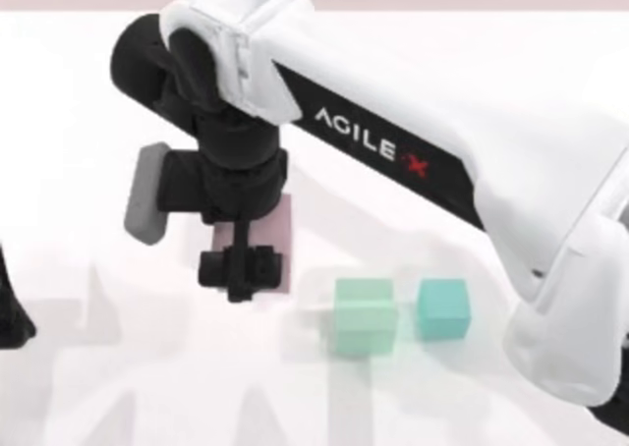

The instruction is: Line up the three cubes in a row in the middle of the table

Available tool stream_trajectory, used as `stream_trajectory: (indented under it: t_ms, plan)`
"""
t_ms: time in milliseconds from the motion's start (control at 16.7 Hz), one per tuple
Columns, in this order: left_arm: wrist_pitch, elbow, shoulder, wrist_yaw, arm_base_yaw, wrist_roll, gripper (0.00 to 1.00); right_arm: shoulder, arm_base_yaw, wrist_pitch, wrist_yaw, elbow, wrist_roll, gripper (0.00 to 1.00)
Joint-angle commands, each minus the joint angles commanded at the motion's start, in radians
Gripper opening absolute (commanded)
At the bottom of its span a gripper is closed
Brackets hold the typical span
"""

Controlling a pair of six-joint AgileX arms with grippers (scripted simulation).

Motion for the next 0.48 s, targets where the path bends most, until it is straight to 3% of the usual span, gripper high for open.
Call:
stream_trajectory:
  t_ms: [180,480]
  plan:
    - [0.000,0.000,0.000,0.000,0.000,0.000,1.00,0.033,0.044,-0.033,0.000,0.060,0.009,0.00]
    - [0.000,0.000,0.000,0.000,0.000,0.000,1.00,0.029,0.040,-0.029,-0.001,0.056,0.010,0.00]
